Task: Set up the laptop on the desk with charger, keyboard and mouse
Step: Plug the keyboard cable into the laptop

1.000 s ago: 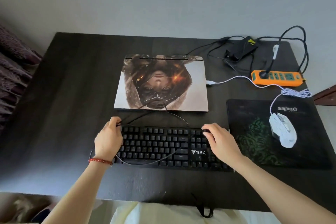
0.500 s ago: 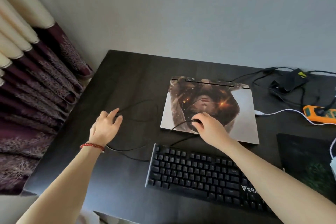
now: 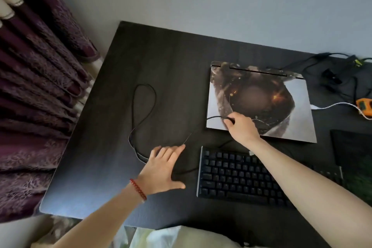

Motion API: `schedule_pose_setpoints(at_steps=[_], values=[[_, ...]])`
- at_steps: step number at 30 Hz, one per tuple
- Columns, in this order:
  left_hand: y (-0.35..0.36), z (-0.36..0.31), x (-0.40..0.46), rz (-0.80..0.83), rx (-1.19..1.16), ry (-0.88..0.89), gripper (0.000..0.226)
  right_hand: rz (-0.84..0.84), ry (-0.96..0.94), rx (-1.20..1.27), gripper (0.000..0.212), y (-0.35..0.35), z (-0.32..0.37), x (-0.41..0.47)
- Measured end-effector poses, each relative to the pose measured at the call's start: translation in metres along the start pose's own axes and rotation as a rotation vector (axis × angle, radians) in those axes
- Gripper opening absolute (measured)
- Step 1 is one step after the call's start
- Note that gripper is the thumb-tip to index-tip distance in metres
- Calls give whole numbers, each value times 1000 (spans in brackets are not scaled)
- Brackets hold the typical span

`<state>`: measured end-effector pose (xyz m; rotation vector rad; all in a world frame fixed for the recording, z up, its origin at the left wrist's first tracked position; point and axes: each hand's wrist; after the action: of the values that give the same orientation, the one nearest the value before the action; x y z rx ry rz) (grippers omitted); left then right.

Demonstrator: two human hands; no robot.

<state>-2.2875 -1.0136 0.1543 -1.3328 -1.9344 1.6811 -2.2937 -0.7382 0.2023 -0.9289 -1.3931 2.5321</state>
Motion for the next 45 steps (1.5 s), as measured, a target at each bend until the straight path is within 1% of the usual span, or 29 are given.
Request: schedule_pose_setpoints(at_steps=[1, 2, 4, 5, 6, 8, 11, 14, 16, 18, 19, 22, 25, 27, 28, 30, 32, 33, 35, 37, 39, 41, 42, 43, 45], values=[[7, 0, 0, 21, 43, 6, 97, 3, 10, -7, 25, 2, -4, -3], [10, 1, 0, -12, 79, 31, 84, -3, 8, -13, 26, 4, -7, -6], [16, 9, 5, -171, 112, 125, 46, -28, -15, -22, 27, 8, -12, -14], [17, 14, 9, -239, 102, 166, 32, -37, -27, -19, 27, 9, -14, -17], [17, 18, 12, -277, 81, 193, 23, -40, -37, -14, 27, 10, -16, -19], [15, 27, 19, -332, 30, 183, 14, -30, -56, -10, 28, 12, -19, -21], [0, 39, 31, -347, -102, 70, 17, -3, -80, -29, 29, 11, -23, -20], [-10, 38, 47, -347, -192, 18, 15, 29, -117, -24, 27, 10, -24, -17], [-12, 36, 56, -347, -249, -25, 12, 124, -159, -38, 23, 15, -23, -20], [-10, 37, 60, -353, -274, -60, 13, 234, -188, -108, 22, 24, -22, -26], [-8, 38, 60, -368, -278, -64, 13, 255, -206, -143, 22, 29, -23, -30], [-6, 41, 60, -426, -303, -66, 12, 207, -247, -170, 24, 35, -26, -38], [-14, 50, 63, -507, -325, -114, 11, 174, -278, -184, 25, 39, -29, -44], [-26, 61, 65, -532, -266, -131, 11, 173, -288, -214, 27, 44, -30, -47], [-32, 65, 63, -517, -204, -105, 16, 147, -291, -231, 28, 46, -29, -47], [-40, 69, 57, -437, -104, 22, 24, 21, -326, -272, 27, 45, -22, -47], [-44, 68, 49, -348, -105, 130, 26, -130, -381, -311, 21, 39, -9, -44], [-46, 67, 46, -333, -147, 148, 26, -201, -402, -316, 22, 34, -4, -42], [-53, 63, 42, -369, -314, 84, 29, -270, -455, -317, 31, 23, 8, -38], [-63, 57, 47, -443, -466, 30, 30, -237, -499, -323, 48, 12, 20, -28], [-71, 45, 58, -403, -585, 21, 24, -133, -511, -294, 57, 5, 33, -18], [-75, 31, 65, -303, -673, 29, 27, -36, -521, -148, 53, 4, 43, -11], [-77, 27, 67, -293, -673, 36, 22, -26, -521, -84, 50, 4, 46, -7], [-76, 26, 69, -312, -670, 39, 16, -23, -515, -52, 46, 3, 48, -5], [-73, 33, 69, -362, -680, -10, 16, -21, -498, -47, 36, 0, 45, 0]])
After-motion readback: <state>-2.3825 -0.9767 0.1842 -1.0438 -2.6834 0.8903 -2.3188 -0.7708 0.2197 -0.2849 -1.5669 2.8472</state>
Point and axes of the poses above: each hand's wrist, its own x-axis towards the middle knuckle, its own y-axis out of the palm, z = x × y, and after that the axes turned 6 degrees about z, right-handed
